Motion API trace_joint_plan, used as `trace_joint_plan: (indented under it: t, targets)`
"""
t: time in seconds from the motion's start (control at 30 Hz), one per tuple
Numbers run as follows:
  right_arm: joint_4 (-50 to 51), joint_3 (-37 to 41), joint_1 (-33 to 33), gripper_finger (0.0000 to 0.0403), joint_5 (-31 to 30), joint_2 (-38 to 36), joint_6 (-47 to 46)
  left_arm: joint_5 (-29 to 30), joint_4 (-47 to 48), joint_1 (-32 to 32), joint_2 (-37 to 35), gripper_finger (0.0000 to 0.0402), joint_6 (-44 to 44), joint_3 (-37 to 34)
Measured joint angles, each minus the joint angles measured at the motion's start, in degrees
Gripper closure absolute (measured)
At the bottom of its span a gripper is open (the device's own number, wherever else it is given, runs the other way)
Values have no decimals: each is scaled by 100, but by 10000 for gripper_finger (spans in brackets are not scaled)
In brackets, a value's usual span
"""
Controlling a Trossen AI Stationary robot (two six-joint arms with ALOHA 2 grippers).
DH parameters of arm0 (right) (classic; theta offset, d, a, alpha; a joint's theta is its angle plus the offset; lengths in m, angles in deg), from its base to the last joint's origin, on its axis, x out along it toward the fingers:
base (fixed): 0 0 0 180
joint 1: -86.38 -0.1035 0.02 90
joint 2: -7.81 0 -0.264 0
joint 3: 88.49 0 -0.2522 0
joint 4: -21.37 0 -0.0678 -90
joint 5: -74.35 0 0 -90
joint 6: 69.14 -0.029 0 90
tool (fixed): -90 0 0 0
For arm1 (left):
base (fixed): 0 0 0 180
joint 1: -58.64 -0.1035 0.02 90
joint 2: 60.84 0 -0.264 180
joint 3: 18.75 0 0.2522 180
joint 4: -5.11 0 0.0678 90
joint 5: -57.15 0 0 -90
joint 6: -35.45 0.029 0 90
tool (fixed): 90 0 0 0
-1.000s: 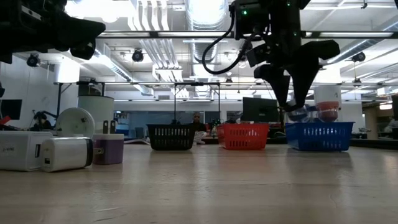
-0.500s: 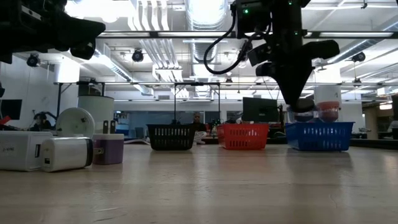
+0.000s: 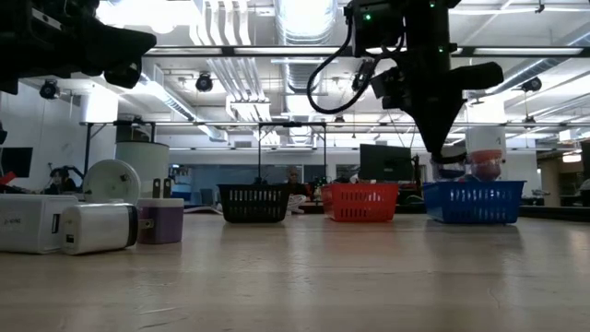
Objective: Pick & Place Office items
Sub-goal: Put the blue hourglass into the blue bin
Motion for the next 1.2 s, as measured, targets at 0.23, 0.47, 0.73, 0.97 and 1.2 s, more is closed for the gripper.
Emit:
trace_joint_plan:
  t: [0.23, 0.47, 0.73, 0.97, 1.2]
  targets:
    - [234, 0, 1, 362, -151, 0, -4, -2, 2, 0, 0, 388, 0, 0]
    - [238, 0, 13, 364, -411, 0, -11, 0, 2, 0, 0, 388, 0, 0]
    - [205, 90, 33, 364, -513, -7, -46, -2, 2, 4, 0, 388, 0, 0]
    - [187, 210, 37, 365, -728, -16, -48, -2, 2, 4, -1, 388, 0, 0]
    - [172, 124, 37, 365, -637, -86, -89, -2, 2, 4, 0, 388, 0, 0]
